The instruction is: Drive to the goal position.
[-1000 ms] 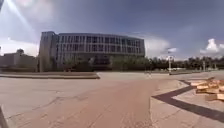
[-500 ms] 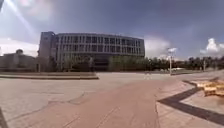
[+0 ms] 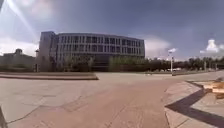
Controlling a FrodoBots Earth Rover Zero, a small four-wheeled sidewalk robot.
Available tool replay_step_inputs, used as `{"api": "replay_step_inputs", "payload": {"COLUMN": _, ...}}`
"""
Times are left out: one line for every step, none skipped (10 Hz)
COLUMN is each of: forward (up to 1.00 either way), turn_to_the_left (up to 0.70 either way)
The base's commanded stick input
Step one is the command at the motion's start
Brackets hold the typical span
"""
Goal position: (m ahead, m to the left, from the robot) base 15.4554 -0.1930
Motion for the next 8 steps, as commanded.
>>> {"api": "replay_step_inputs", "payload": {"forward": 0.7, "turn_to_the_left": -0.16}}
{"api": "replay_step_inputs", "payload": {"forward": 0.7, "turn_to_the_left": -0.32}}
{"api": "replay_step_inputs", "payload": {"forward": 0.7, "turn_to_the_left": -0.02}}
{"api": "replay_step_inputs", "payload": {"forward": 0.7, "turn_to_the_left": 0.0}}
{"api": "replay_step_inputs", "payload": {"forward": 0.7, "turn_to_the_left": 0.0}}
{"api": "replay_step_inputs", "payload": {"forward": 0.7, "turn_to_the_left": 0.0}}
{"api": "replay_step_inputs", "payload": {"forward": 0.7, "turn_to_the_left": 0.0}}
{"api": "replay_step_inputs", "payload": {"forward": 0.7, "turn_to_the_left": 0.0}}
